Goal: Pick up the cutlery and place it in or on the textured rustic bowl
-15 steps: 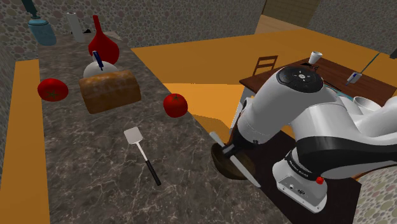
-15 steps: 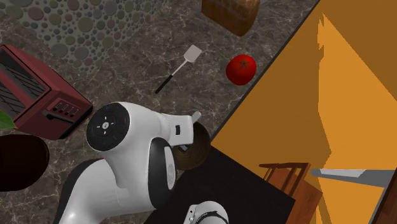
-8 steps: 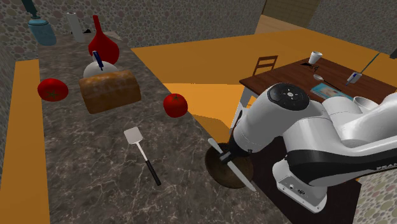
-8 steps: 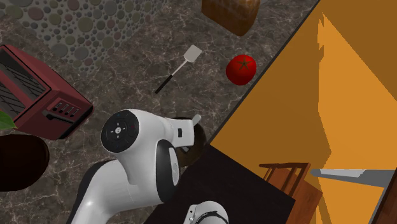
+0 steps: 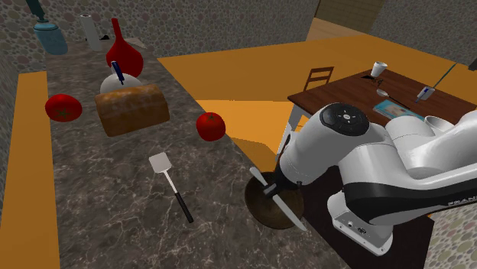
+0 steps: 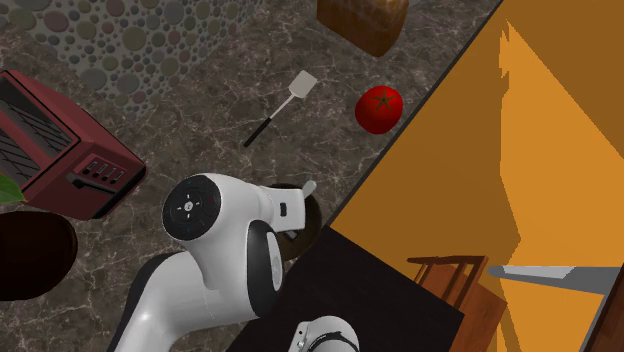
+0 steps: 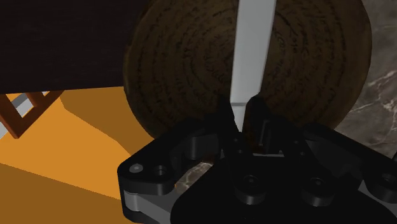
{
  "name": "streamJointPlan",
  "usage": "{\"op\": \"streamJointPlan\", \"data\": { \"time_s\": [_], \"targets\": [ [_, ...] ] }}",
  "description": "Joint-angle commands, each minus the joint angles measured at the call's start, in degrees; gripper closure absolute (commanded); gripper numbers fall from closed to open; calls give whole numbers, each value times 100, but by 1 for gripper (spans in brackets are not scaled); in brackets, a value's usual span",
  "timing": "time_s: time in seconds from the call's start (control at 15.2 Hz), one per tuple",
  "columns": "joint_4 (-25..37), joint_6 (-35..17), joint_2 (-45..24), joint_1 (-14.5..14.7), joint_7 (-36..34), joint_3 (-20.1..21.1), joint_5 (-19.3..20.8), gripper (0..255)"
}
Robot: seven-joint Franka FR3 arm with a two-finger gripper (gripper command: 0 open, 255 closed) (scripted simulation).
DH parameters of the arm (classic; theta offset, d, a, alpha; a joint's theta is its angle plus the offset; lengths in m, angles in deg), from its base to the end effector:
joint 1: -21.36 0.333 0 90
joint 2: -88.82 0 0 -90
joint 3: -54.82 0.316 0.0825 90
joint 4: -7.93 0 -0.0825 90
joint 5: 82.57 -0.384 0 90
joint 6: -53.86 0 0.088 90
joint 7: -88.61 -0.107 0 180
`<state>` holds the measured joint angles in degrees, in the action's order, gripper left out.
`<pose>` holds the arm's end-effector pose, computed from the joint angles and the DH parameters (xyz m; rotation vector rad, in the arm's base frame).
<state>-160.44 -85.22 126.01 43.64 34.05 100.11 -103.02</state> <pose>0.1657 0.2726 0.3021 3.0392 -0.2386 0.3039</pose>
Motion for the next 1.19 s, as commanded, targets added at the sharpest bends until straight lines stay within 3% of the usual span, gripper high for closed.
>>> {"op": "streamJointPlan", "data": {
  "time_s": [0.0,0.33,0.59,1.12],
  "targets": [
    [0,0,0,0,0,0,0,0],
    [0,0,0,0,0,0,0,0],
    [336,1140,798,303,63,-431,62,0],
    [336,1139,796,305,61,-434,65,0]
  ]
}}
